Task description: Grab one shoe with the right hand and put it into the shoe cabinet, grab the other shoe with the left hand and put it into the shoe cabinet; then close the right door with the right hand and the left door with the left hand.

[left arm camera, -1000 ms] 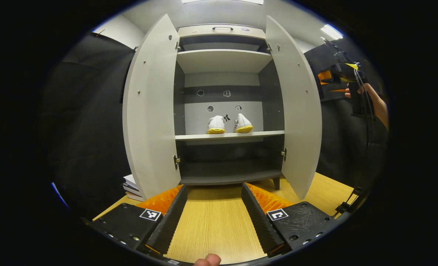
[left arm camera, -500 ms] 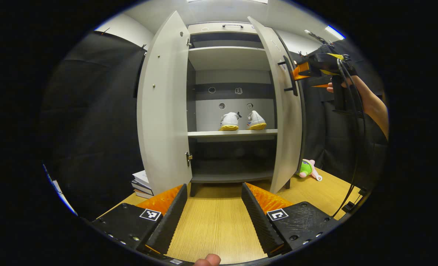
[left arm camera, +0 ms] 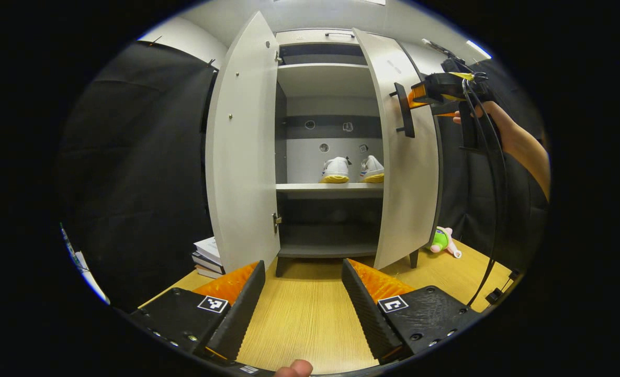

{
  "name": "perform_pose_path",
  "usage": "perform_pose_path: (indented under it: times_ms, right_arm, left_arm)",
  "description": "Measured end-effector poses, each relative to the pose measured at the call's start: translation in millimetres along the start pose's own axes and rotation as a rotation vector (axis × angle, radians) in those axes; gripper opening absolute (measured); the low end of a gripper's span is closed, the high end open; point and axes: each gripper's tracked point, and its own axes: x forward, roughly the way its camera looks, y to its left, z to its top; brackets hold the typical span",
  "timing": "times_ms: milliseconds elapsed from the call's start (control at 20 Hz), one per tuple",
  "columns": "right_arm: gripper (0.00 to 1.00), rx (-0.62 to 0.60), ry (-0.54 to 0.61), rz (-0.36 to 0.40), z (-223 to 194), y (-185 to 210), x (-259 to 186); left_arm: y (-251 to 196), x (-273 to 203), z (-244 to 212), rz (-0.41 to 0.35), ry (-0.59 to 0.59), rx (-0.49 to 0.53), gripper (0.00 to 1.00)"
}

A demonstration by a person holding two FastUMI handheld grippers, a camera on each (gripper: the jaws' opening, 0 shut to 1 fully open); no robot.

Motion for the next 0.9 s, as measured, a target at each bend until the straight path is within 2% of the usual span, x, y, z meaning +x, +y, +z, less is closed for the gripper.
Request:
perform_pose_path:
  times_ms: [50,100,150,200,350,400,450,600,650,700,900]
  right_arm:
    - [1.00,-0.006,-0.010,-0.004,4,-2,-6]
    - [0.97,-0.009,-0.027,-0.009,9,-5,-15]
    - [0.97,-0.012,-0.037,-0.010,13,-6,-24]
    - [0.97,-0.013,-0.043,-0.009,15,-5,-33]
    - [0.97,-0.025,-0.051,0.007,19,-3,-63]
    - [0.97,-0.037,-0.051,0.006,18,-4,-73]
    - [0.97,-0.040,-0.048,0.007,15,-4,-82]
    - [0.97,-0.015,-0.020,0.009,-7,0,-111]
    - [0.93,-0.013,-0.011,0.003,-16,0,-121]
    - [0.97,-0.013,0.003,-0.001,-29,0,-131]
    - [0.97,-0.022,0.053,-0.036,-70,2,-161]
  left_arm:
    - [-1,0,0,-0.004,-0.001,0.003,0.88]
    - [-1,0,1,-0.007,-0.003,0.005,0.88]
    - [-2,-1,1,-0.011,-0.006,0.007,0.78]
    - [-3,-2,1,-0.016,-0.008,0.009,0.88]
    - [-7,-4,3,-0.027,-0.017,0.014,0.88]
    - [-8,-4,4,-0.035,-0.019,0.014,0.99]
    - [-9,-4,4,-0.041,-0.021,0.016,0.88]
    - [-14,-5,5,-0.059,-0.024,0.020,0.89]
    - [-16,-5,5,-0.065,-0.025,0.023,0.88]
    - [-19,-6,5,-0.071,-0.024,0.025,0.88]
    - [-23,-6,7,-0.089,-0.029,0.031,0.89]
